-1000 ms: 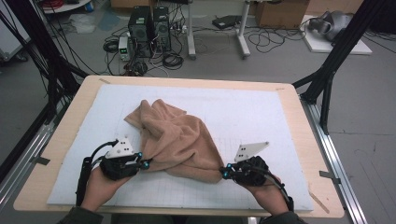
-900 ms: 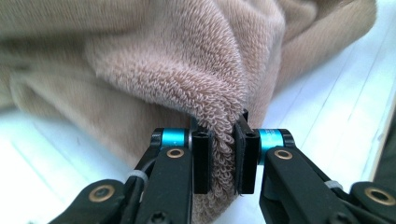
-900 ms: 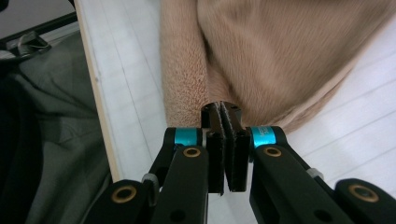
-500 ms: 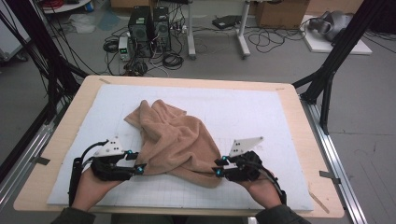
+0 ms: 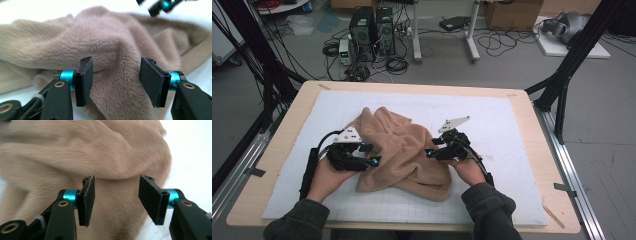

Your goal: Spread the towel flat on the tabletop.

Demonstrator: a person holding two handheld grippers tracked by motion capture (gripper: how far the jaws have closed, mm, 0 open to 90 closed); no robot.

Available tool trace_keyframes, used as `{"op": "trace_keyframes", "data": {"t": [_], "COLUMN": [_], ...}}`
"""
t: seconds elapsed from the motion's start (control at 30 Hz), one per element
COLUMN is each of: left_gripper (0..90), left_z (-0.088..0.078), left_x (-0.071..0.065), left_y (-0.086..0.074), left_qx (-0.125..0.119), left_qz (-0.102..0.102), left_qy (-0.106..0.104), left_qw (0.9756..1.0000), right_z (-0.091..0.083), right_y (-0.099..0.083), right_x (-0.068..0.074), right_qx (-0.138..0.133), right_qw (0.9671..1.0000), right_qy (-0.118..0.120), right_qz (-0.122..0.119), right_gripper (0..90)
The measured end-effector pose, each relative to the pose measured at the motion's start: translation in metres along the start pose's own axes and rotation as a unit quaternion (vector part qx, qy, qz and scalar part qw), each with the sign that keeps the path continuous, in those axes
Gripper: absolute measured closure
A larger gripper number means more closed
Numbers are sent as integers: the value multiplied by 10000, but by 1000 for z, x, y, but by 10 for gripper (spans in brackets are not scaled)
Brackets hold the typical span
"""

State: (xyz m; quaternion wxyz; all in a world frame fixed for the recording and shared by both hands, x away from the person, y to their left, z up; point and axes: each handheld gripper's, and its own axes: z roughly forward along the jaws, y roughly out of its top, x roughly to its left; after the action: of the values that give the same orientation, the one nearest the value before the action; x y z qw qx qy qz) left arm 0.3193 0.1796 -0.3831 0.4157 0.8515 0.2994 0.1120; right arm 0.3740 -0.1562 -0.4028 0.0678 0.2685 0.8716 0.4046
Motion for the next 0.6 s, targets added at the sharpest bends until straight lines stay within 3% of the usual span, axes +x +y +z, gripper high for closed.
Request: {"op": "trace_keyframes", "data": {"t": [0.1, 0.2, 0.27, 0.33, 0.4, 0.43, 0.47, 0.6], "left_gripper": [539, 657, 724, 771, 798, 808, 813, 828], "left_z": [15, 24, 26, 30, 30, 30, 29, 22], "left_x": [4, 4, 4, 7, 7, 7, 6, 4], "left_y": [-3, -7, -10, -16, -19, -19, -18, -19], "left_qx": [269, 405, 384, 421, 371, 375, 356, 271], "left_qz": [-34, -2, -25, -182, -209, -192, -170, -90], "left_qy": [-137, -183, -190, -251, -257, -251, -222, -148], "left_qw": [9995, 9990, 9991, 9986, 9988, 9988, 9990, 9995], "right_z": [10, 17, 24, 27, 27, 27, 27, 24], "right_y": [-7, -11, -13, -16, -17, -17, -17, -17], "right_x": [-11, -11, -10, -10, -9, -8, -8, -6], "right_qx": [205, 403, 578, 729, 658, 666, 700, 746], "right_qw": [9995, 9988, 9977, 9965, 9966, 9966, 9967, 9965], "right_qy": [-132, -262, -345, -419, -486, -486, -413, -379], "right_qz": [189, 91, -31, -26, -43, -33, -1, -12], "right_gripper": [459, 500, 558, 631, 714, 804, 838, 860]}}
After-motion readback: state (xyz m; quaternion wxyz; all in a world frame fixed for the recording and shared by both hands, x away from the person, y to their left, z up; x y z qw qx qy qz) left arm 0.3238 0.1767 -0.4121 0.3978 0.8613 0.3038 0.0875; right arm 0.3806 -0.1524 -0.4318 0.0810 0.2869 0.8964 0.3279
